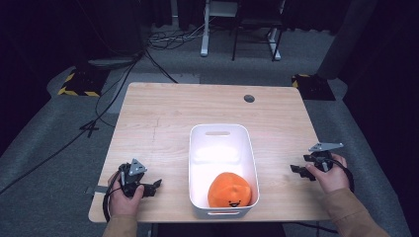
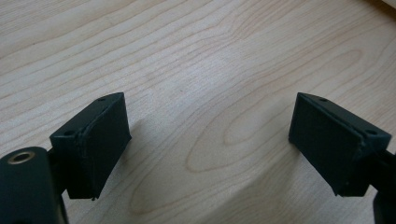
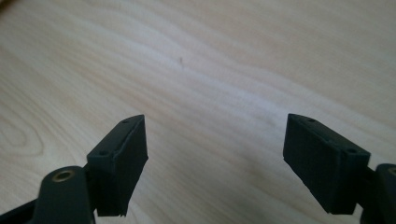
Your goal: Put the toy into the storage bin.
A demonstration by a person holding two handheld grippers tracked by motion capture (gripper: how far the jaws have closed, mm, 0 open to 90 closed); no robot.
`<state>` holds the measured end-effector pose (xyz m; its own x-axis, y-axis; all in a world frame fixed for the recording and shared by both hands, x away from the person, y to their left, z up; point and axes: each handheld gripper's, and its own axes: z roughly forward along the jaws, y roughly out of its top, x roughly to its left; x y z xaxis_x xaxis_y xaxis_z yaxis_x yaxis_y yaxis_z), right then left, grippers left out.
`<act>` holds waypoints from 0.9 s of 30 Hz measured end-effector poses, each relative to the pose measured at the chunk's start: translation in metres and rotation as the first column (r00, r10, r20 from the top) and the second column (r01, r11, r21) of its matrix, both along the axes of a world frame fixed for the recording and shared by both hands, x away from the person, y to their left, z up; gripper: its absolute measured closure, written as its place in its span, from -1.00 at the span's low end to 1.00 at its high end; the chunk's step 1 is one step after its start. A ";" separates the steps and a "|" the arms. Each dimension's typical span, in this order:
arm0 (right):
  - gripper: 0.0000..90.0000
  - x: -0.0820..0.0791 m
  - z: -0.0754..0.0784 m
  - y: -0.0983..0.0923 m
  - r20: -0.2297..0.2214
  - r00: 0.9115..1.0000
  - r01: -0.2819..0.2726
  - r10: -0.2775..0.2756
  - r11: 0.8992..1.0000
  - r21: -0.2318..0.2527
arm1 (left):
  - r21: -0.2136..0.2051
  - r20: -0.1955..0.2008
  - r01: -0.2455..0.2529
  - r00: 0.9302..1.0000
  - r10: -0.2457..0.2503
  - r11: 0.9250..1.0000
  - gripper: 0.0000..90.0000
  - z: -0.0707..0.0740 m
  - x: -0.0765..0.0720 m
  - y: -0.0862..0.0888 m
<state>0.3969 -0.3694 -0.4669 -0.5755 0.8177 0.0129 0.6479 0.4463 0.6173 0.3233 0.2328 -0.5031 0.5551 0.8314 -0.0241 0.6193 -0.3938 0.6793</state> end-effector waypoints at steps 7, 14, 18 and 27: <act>-0.50 -0.003 -0.016 0.005 -0.038 0.999 -0.028 0.027 0.999 -0.021 | 0.000 0.000 0.000 1.000 0.000 1.000 -0.72 0.000 0.000 0.000; -0.61 -0.005 -0.020 0.014 -0.010 0.999 -0.054 0.053 0.998 -0.039 | 0.000 0.000 0.000 1.000 0.000 1.000 -0.72 0.000 0.000 0.000; -0.77 -0.005 -0.024 0.017 0.020 0.998 -0.056 0.056 0.998 -0.019 | 0.000 0.000 0.000 1.000 0.000 1.000 -0.72 0.000 0.000 0.000; -1.00 -0.001 -0.038 0.022 0.119 0.987 -0.119 0.112 0.991 0.055 | 0.001 0.000 0.000 1.000 0.000 1.000 -0.72 0.000 0.000 0.000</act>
